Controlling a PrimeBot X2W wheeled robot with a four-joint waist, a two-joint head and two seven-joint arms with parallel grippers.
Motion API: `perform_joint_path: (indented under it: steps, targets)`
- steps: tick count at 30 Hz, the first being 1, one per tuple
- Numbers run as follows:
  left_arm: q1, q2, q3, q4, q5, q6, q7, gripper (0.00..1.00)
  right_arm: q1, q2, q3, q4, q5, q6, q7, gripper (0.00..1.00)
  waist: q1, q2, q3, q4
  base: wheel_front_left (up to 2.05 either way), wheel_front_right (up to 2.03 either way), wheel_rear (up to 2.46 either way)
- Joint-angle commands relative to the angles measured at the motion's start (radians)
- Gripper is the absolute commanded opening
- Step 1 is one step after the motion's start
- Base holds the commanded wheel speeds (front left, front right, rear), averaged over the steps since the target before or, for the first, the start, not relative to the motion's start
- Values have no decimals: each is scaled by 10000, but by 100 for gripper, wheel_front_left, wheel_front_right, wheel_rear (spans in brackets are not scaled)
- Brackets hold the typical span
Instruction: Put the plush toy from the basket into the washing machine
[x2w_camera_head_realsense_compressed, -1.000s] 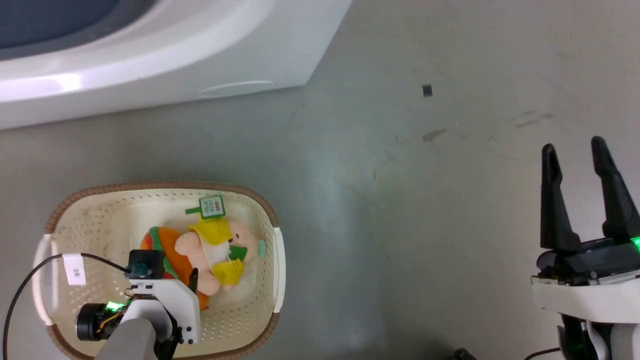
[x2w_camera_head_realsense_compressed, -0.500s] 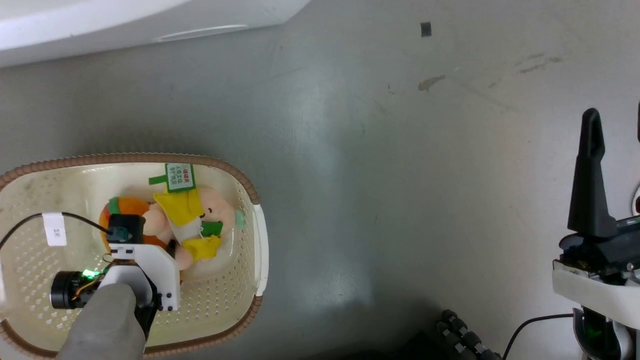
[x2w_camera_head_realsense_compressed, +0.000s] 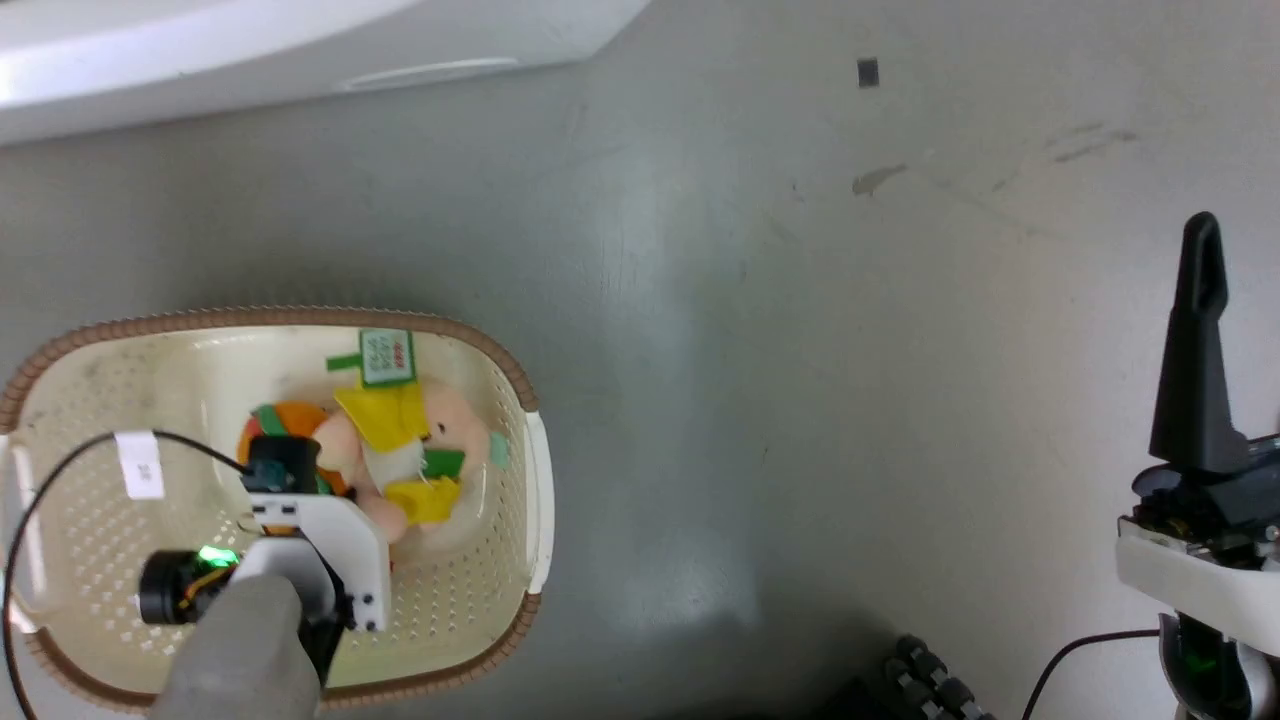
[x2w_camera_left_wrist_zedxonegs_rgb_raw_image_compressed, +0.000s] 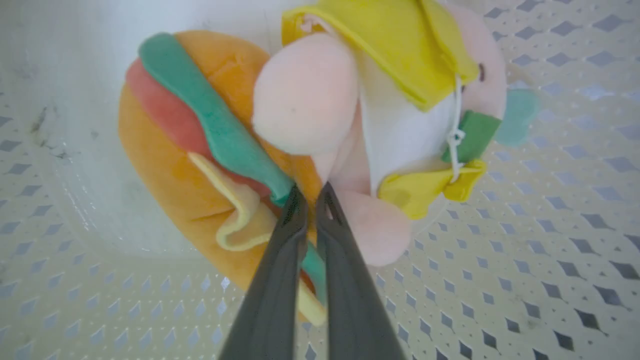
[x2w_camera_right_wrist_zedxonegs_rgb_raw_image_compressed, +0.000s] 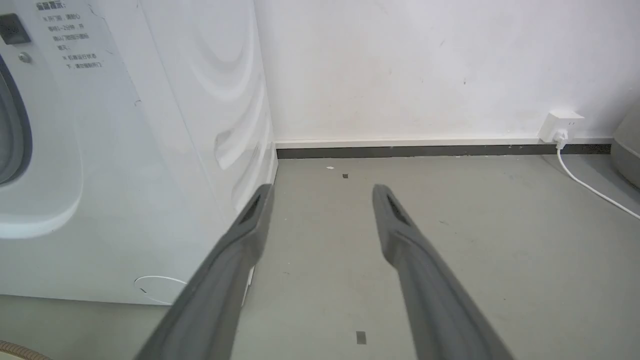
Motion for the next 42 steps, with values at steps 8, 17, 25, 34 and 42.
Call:
perform_joint_path:
  steps: [8,17,25,34,42]
  targets:
    - [1036,-402,-235,65,-116,-168,-699,0,87,-2,146,605,-279,-7,-44,100,-1,0,-1997,420,0,0,0]
    - [1907,-803,-422,-66,-193,-256,-1349,0,702,-2,260,1300,-531,-7,-44,100,-1,0,-3891,868,0,0,0]
    - [3101,-974,-328,-1579,-267,-205,-1476,0,1345,-2,237,2005,-667,-7,-44,100,-1,0,-5444,1435,0,0,0]
    - [4610,-1044,35,-4273,-59,36,-1480,0,1957,-2,-12,2348,-598,-7,-44,100,-1,0,-6699,2145,0,0,0]
    - [5648,-1049,467,-6459,136,116,-1480,0,2413,-2,-74,2458,-599,-7,-44,100,-1,0,-7508,2529,0,0,0]
